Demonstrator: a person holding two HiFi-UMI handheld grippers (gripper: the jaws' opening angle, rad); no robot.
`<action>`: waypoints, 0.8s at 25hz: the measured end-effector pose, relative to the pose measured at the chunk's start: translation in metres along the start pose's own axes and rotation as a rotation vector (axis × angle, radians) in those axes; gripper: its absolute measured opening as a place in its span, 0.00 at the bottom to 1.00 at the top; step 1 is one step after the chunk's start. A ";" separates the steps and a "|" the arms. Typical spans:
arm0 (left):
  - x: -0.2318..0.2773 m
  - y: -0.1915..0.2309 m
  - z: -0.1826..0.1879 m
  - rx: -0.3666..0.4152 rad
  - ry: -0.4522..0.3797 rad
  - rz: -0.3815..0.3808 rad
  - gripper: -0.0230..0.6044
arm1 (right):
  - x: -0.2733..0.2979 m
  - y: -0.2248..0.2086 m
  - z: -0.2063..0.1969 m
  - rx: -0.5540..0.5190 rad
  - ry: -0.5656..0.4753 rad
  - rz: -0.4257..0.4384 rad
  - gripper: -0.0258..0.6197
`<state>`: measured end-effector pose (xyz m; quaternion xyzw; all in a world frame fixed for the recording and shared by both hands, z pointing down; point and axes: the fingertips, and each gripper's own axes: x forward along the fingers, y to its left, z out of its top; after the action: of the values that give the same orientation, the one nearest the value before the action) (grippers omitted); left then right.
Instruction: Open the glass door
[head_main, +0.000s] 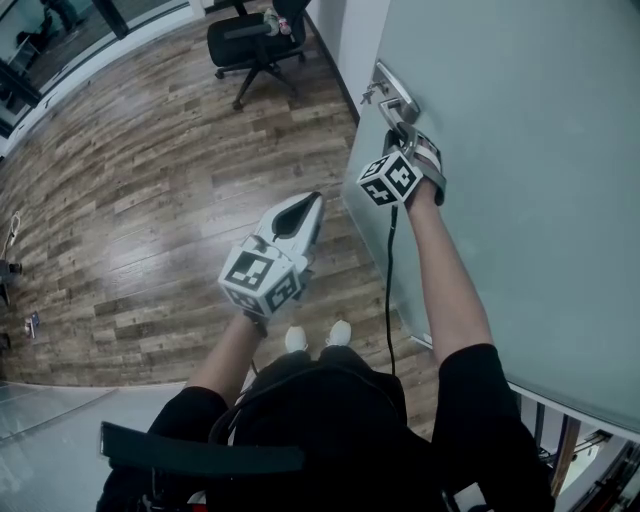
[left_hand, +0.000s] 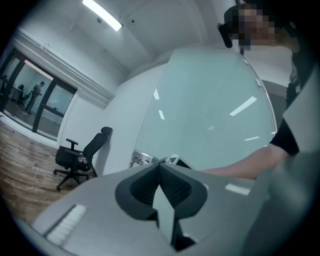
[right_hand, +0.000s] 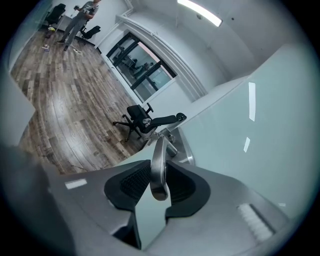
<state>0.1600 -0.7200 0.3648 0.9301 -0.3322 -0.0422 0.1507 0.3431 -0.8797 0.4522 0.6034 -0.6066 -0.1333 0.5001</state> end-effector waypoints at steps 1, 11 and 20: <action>-0.001 0.001 0.001 0.002 0.000 0.001 0.04 | -0.003 -0.002 -0.001 0.020 -0.009 -0.014 0.21; -0.012 0.006 0.012 0.006 -0.021 -0.028 0.04 | -0.102 -0.011 0.003 0.361 -0.206 -0.065 0.18; -0.041 0.000 0.027 0.011 -0.047 -0.026 0.04 | -0.236 -0.009 0.016 0.854 -0.447 0.164 0.16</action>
<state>0.1234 -0.7014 0.3381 0.9339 -0.3238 -0.0644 0.1373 0.2827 -0.6843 0.3323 0.6614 -0.7452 0.0410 0.0745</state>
